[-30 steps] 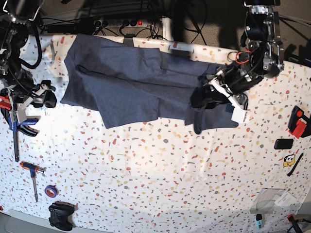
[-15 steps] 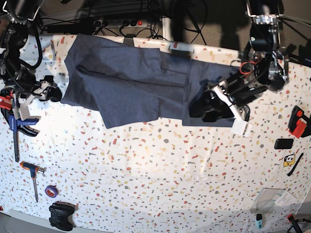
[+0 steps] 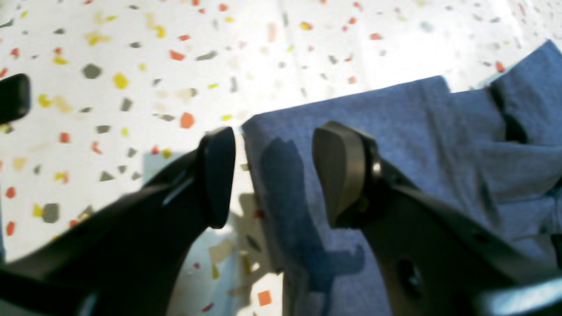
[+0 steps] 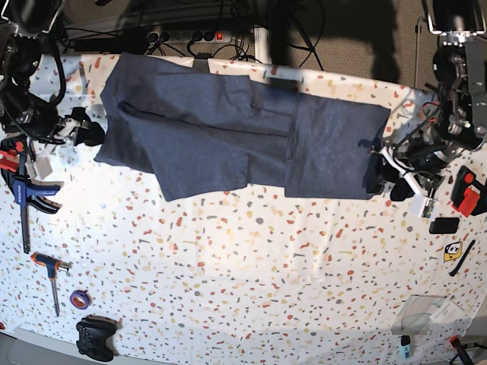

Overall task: Fold the T-shirt properly
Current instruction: 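Pinch the strip end with the left gripper and fold it toward the middle, then grasp the opposite strip end with the right gripper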

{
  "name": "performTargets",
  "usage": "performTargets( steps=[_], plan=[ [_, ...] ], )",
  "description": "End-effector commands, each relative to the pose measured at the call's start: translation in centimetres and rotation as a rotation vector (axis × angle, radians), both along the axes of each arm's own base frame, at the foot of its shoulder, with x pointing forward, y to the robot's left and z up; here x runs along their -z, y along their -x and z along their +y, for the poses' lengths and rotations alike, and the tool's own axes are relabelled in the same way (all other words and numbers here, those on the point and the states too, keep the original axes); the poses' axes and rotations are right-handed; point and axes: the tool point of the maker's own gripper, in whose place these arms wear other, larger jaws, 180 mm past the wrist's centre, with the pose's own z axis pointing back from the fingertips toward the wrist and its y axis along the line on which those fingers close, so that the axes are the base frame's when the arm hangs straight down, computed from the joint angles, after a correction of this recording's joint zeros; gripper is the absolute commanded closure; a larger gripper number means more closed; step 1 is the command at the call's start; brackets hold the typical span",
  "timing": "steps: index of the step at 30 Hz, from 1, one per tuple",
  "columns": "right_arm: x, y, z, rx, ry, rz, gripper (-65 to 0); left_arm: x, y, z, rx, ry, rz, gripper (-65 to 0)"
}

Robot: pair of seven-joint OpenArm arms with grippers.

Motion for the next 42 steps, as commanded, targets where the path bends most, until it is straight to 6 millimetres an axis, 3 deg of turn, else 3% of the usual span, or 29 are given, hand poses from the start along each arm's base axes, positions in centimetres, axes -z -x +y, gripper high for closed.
performTargets(
  steps=[1,8,16,21,24,28,30,37,42],
  plan=[
    [-0.5,-0.5,-0.7,0.009,0.002,-0.020,-31.0,-1.6,-0.7,0.3,0.004,0.001,-0.052,-31.1],
    [2.6,0.9,-0.9,0.075,-0.075,0.057,-31.0,-1.6,-0.7,0.8,0.005,-0.012,-0.051,-31.2],
    [4.7,1.6,4.5,0.051,-0.204,0.099,-31.0,-1.6,-0.6,0.8,0.005,-0.013,-0.050,-31.2],
    [4.8,1.7,7.6,-0.001,-0.286,0.111,-30.8,-1.1,-0.2,0.8,0.005,-0.012,-0.037,-31.2],
    [5.1,1.9,8.3,-0.022,-0.283,0.123,-23.6,-0.9,0.0,0.8,0.005,-0.013,-0.030,-31.1],
    [4.7,1.2,8.0,-0.005,-0.284,0.089,-4.0,-0.3,0.6,0.9,0.005,-0.014,-0.011,-31.1],
    [4.4,0.8,7.4,0.002,-0.272,0.071,-0.1,0.2,1.1,0.9,0.005,-0.016,0.002,-31.1],
    [0.7,-0.6,2.7,0.010,-0.147,-0.018,0.0,1.8,2.6,1.2,0.000,-0.036,0.034,-31.1],
    [-3.1,-1.9,2.3,-0.007,-0.131,-0.133,0.0,3.4,3.9,1.3,-0.023,0.000,0.052,-31.1]
  ],
)
